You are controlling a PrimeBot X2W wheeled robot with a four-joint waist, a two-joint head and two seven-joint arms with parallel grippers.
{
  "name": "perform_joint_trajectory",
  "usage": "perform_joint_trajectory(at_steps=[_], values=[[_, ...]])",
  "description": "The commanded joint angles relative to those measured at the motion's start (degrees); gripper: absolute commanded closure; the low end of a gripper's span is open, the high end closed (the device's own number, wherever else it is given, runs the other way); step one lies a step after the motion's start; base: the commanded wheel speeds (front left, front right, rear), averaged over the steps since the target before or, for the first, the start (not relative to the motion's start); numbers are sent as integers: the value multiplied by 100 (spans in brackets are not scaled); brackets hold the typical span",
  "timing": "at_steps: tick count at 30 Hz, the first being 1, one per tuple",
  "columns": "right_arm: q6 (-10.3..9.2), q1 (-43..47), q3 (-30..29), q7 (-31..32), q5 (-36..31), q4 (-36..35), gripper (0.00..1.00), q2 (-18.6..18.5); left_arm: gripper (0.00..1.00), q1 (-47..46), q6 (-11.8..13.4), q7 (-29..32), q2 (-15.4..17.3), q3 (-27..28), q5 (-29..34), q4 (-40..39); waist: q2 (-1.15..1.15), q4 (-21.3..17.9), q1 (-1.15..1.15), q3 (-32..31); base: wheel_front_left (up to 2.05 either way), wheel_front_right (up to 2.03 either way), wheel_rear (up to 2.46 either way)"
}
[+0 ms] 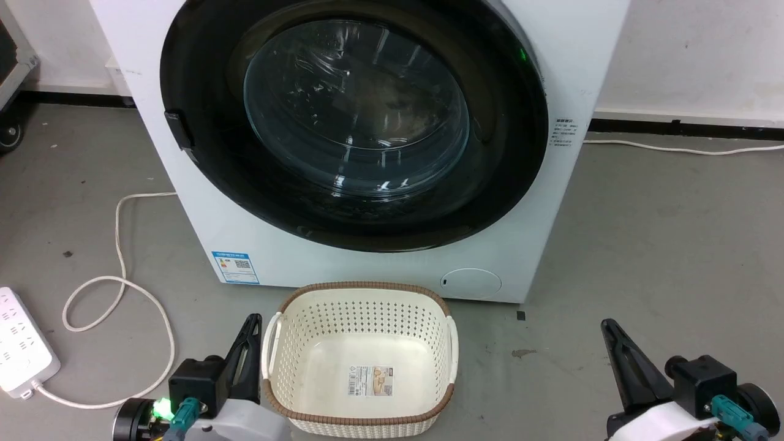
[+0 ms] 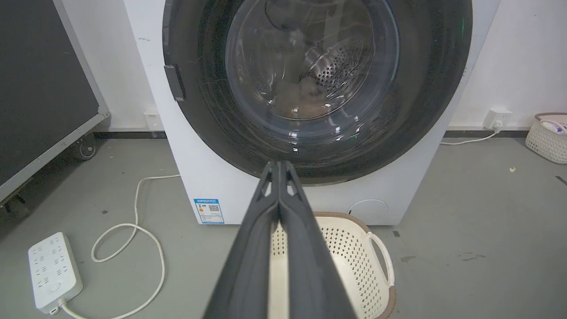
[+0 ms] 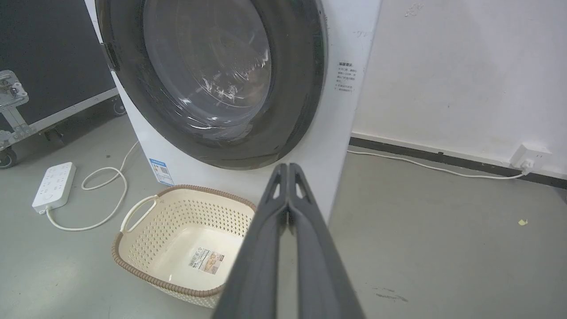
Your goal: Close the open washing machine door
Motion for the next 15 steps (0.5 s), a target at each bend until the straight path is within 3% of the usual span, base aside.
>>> perform_joint_trajectory(at_steps=[1,15], values=[[-3,-110,10,35,-30,-45,100,30,100,-72,42,50,3,36,54,-38,0,-3,0,1,0,0,0],[-3,-166,26,187,-72,-89,100,35,100,-96,94,202,3,100,123,-89,0,-25,0,4,0,0,0]])
